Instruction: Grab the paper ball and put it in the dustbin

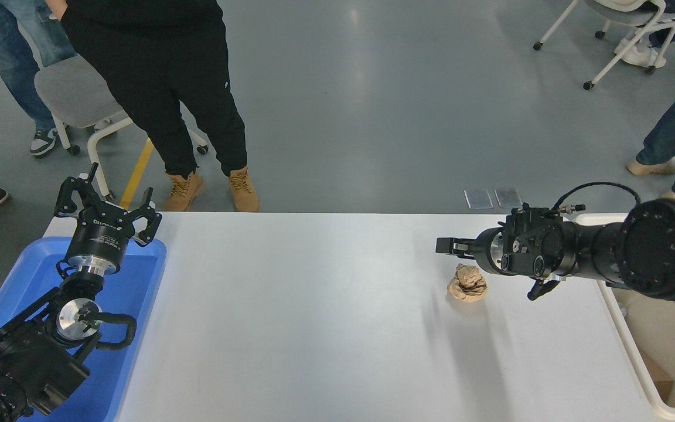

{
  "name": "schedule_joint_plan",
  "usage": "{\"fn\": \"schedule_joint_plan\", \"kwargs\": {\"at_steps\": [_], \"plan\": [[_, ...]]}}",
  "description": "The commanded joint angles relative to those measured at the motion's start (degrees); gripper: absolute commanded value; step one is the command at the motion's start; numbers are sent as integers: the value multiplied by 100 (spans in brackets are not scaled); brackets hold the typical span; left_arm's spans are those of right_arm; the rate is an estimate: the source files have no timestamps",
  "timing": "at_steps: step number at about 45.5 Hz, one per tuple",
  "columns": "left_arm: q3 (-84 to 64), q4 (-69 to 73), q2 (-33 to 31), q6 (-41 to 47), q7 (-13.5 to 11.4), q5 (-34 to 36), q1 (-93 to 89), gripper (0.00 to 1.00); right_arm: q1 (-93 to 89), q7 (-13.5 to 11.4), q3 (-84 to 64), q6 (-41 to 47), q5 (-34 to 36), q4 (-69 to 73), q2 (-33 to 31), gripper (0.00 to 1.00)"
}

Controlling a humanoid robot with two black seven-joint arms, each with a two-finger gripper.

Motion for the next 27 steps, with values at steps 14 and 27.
{"fn": "schedule_joint_plan", "kwargs": {"at_steps": [14,27], "plan": [[0,-3,0,-1,1,-1,0,99,-664,-1,213,-164,1,-402,10,100],[0,-3,0,8,1,-1,0,99,-805,16,213,-208,-113,-384,19,98]]}}
